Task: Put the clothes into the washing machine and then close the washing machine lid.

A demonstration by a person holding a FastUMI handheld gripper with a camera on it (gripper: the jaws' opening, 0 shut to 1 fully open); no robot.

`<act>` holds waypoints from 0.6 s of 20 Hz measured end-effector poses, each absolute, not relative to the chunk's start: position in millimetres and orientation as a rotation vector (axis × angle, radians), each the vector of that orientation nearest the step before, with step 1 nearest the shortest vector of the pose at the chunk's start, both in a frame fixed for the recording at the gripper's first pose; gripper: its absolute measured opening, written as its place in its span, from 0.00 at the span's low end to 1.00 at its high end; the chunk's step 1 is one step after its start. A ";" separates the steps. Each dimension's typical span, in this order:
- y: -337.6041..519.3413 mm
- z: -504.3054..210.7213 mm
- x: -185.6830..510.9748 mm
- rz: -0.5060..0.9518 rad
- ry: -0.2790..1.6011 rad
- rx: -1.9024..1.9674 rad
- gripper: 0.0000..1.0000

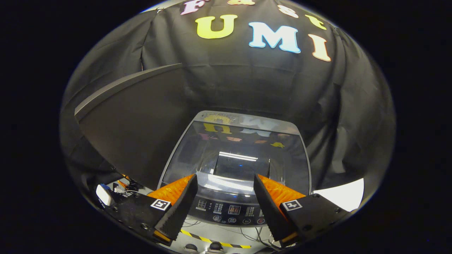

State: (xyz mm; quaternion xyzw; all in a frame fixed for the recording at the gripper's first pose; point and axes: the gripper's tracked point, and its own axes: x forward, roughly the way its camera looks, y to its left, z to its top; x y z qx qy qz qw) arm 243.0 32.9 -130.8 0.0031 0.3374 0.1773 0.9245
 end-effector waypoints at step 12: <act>-9.1 -99.4 136.5 0.231 0.517 0.224 0.98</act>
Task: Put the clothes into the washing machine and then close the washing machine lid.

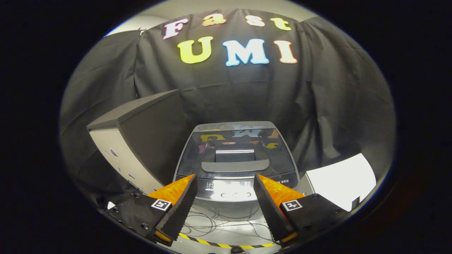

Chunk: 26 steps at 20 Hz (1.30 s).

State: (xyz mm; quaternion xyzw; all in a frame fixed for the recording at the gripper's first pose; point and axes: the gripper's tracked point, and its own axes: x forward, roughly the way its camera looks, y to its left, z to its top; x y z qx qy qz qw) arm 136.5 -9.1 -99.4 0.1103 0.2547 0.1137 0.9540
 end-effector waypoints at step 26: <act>-60.6 -52.0 -5.3 0.172 0.084 0.216 0.98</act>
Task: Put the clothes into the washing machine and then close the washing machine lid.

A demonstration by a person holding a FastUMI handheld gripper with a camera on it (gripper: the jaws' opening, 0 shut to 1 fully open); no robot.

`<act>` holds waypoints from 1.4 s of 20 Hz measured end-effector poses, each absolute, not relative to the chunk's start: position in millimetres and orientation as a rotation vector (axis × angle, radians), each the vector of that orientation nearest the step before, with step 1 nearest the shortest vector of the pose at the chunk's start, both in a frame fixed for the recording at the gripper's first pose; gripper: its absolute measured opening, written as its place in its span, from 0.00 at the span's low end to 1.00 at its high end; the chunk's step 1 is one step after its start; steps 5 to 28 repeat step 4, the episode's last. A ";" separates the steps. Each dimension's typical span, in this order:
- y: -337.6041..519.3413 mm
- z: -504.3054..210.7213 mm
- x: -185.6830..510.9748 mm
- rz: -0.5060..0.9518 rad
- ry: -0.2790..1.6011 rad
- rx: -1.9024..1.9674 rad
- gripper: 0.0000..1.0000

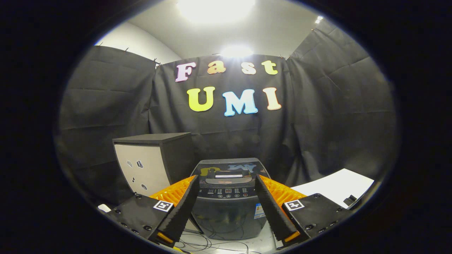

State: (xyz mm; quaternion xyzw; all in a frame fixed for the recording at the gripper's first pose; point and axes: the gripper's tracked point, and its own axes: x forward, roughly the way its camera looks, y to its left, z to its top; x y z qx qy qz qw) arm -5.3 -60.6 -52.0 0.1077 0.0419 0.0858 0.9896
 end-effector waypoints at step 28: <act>-66.7 -58.4 -9.4 0.163 0.104 0.197 0.98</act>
